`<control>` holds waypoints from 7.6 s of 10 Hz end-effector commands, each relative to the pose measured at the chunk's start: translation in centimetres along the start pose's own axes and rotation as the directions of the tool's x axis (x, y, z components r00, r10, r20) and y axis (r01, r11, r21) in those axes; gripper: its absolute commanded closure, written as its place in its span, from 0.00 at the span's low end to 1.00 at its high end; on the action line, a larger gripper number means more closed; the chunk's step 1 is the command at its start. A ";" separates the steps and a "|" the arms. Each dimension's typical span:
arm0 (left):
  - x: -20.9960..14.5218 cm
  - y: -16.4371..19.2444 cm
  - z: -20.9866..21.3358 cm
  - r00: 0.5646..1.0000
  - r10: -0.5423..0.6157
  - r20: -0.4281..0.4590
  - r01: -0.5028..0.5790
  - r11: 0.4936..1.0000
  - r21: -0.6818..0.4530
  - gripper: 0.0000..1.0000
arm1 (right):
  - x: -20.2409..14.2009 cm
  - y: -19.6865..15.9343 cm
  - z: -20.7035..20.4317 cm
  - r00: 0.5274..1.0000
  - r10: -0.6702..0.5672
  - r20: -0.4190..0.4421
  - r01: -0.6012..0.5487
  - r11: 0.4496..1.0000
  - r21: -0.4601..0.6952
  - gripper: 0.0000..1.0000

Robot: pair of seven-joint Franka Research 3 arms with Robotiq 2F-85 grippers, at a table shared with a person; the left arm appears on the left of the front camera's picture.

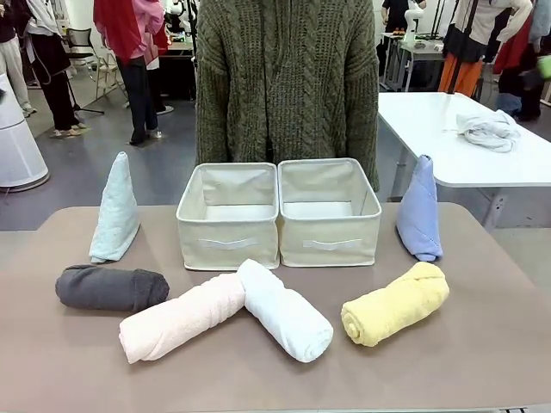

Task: Sort the towels based on their folding style.
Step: Pick up one triangle-folded towel and place it in the left Fabric basket.

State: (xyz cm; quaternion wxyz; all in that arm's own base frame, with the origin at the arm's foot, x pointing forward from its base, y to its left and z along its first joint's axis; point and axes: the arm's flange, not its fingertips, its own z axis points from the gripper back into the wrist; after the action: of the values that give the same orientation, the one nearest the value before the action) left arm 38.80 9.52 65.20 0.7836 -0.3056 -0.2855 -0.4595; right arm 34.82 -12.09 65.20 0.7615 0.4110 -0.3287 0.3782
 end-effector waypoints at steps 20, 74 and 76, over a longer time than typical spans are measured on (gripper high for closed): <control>-11.2 2.4 7.0 0.961 0.249 0.123 -0.252 0.968 0.009 0.00 | -6.3 -1.7 7.1 0.991 -0.109 0.072 0.120 0.980 -0.160 0.00; 6.9 23.2 -30.0 0.646 0.623 -0.440 -0.169 0.680 0.714 1.00 | -6.3 -1.7 7.1 0.991 -0.109 0.072 0.120 0.980 -0.160 0.00; 6.7 23.1 -29.7 0.648 0.619 -0.444 -0.170 0.685 0.708 1.00 | -6.3 -1.7 7.1 0.991 -0.109 0.072 0.120 0.980 -0.160 0.00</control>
State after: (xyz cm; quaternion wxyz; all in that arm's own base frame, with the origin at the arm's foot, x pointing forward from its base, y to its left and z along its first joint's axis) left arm 66.91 -7.20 45.67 0.9693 0.0701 -0.0486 -0.2304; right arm 31.78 -20.76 62.62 0.8074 0.3722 -0.3547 0.2895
